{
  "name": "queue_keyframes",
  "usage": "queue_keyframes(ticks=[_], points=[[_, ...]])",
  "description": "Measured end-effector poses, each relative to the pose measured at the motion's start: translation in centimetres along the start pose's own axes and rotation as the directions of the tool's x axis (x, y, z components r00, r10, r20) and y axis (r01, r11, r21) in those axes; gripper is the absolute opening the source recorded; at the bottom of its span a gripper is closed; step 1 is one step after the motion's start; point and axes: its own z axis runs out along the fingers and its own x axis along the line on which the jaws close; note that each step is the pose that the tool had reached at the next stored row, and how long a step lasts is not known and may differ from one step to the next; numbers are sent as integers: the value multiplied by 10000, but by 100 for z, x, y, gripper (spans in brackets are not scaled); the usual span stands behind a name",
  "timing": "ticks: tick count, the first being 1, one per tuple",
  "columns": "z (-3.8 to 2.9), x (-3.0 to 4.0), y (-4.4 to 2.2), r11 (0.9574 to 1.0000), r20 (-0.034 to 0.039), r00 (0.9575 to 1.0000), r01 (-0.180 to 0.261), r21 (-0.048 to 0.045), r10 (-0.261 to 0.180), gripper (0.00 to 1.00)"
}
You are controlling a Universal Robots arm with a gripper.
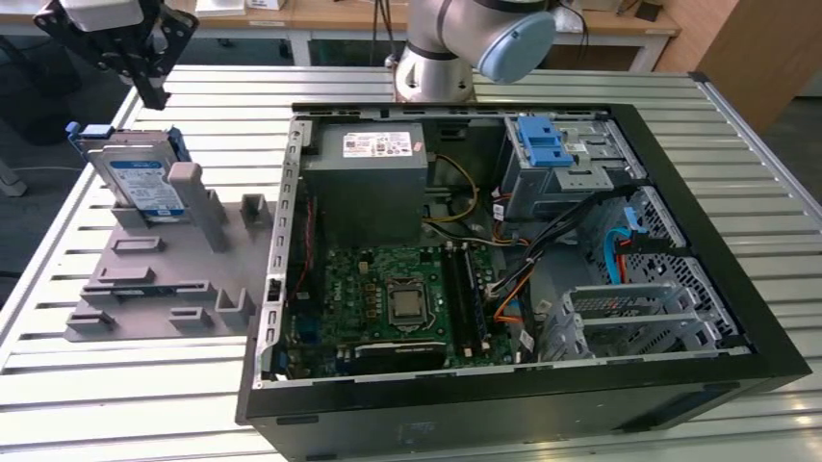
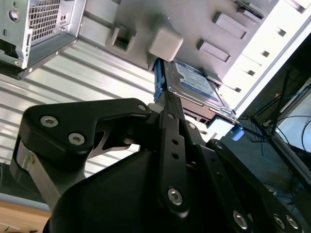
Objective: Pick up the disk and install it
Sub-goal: 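Reach for the disk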
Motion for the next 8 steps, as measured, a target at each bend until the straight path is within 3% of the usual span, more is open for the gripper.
queue_keyframes(ticks=[8], points=[[22,269,-21,10000,2,10000,0,-1,0,11]])
